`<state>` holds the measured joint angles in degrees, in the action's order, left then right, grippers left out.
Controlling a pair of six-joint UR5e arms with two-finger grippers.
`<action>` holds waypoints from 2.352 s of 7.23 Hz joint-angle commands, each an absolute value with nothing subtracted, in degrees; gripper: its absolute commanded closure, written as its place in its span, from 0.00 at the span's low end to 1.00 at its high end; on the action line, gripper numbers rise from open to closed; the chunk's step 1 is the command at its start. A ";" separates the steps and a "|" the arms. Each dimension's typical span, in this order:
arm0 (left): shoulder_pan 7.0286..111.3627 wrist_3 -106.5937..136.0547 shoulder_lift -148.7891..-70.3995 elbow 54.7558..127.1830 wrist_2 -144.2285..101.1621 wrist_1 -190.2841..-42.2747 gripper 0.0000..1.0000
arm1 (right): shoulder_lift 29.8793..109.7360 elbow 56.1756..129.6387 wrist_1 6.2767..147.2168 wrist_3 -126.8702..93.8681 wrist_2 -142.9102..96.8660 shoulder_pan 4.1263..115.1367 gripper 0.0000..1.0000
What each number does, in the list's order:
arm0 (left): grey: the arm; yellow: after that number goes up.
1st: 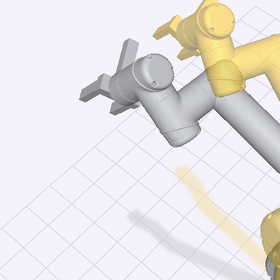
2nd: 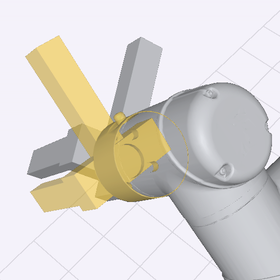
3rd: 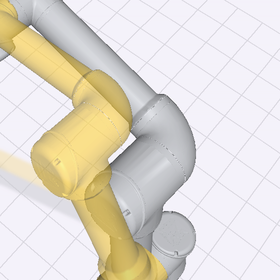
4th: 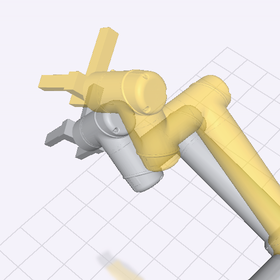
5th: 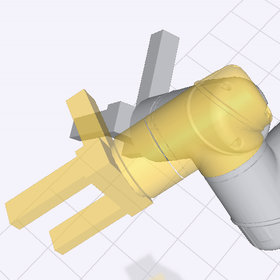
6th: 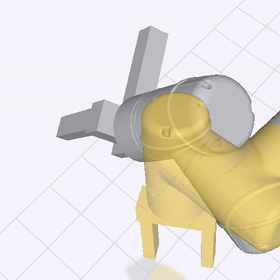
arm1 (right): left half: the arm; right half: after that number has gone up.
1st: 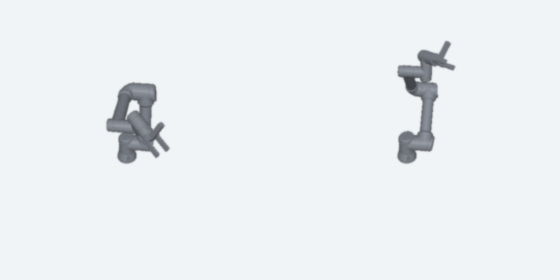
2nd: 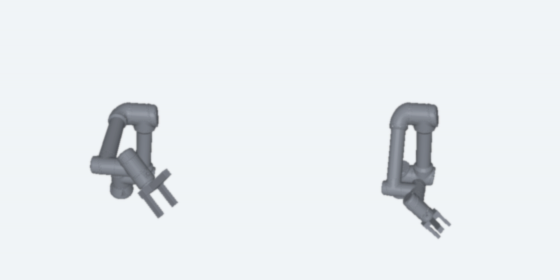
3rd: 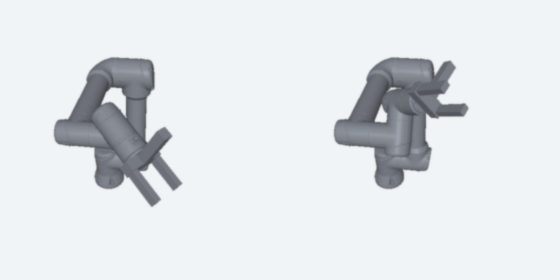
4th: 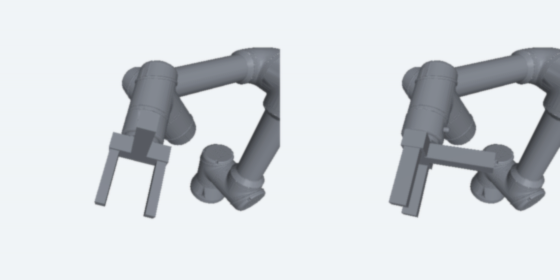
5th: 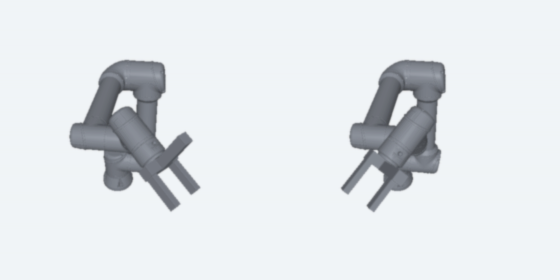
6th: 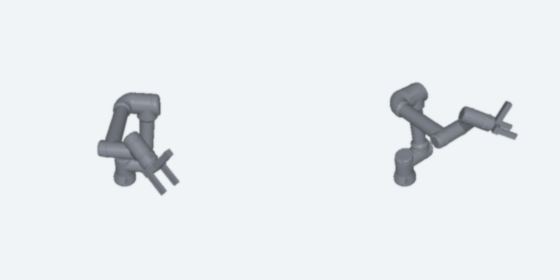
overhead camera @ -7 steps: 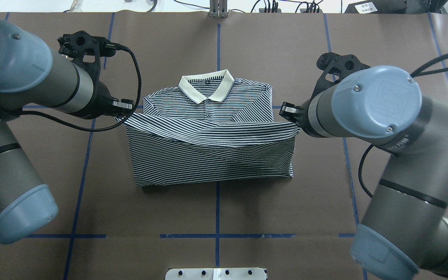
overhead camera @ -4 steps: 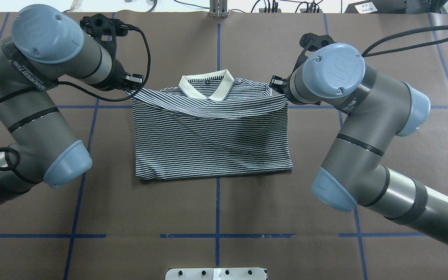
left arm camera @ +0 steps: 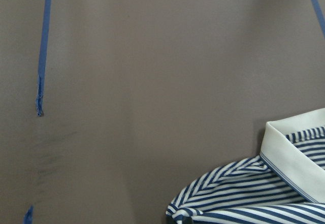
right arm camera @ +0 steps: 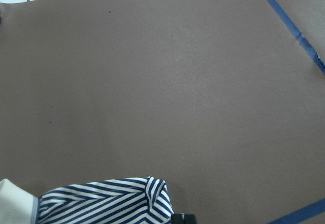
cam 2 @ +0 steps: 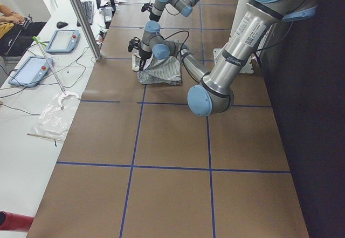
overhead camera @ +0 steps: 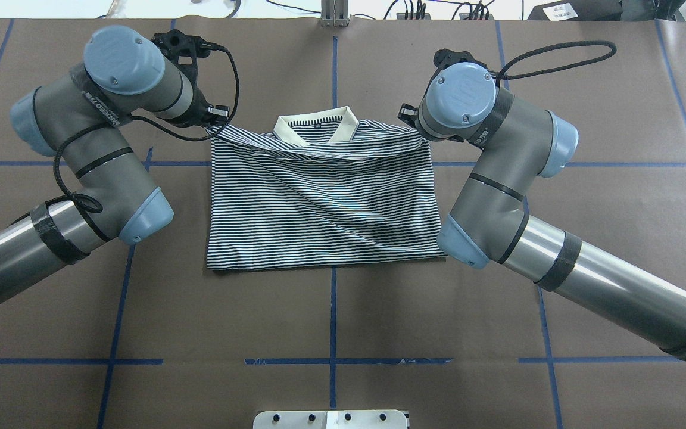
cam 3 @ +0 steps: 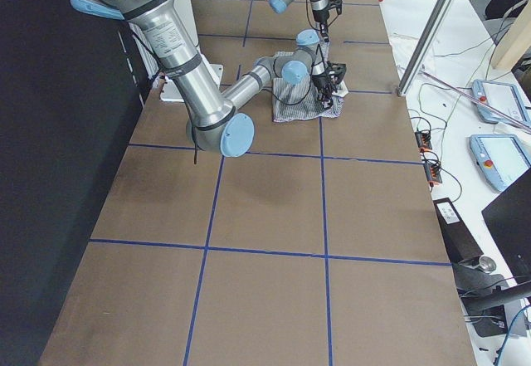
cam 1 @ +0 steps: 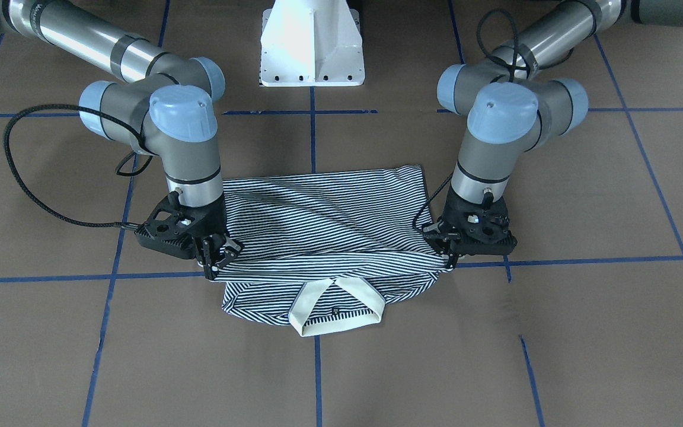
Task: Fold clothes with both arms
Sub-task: 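Lower the hem near the collar and open both grippers, then draw the left gripper back toward the robot while the right gripper holds position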
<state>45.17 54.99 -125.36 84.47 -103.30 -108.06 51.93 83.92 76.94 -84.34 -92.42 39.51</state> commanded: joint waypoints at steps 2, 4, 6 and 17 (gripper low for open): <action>43.69 55.19 -125.51 79.01 -102.66 -112.23 1.00 | 52.38 80.51 75.59 -84.11 -92.37 39.29 1.00; 42.81 55.02 -125.25 79.19 -102.66 -112.32 0.45 | 52.38 80.33 75.59 -84.02 -92.37 39.02 0.86; 42.45 53.97 -124.72 80.85 -102.57 -113.99 0.00 | 52.39 81.11 75.32 -78.78 -92.54 38.41 0.00; 25.84 76.20 -105.12 104.42 -97.38 -115.84 0.52 | 56.60 88.15 75.15 -67.15 -102.39 42.80 0.00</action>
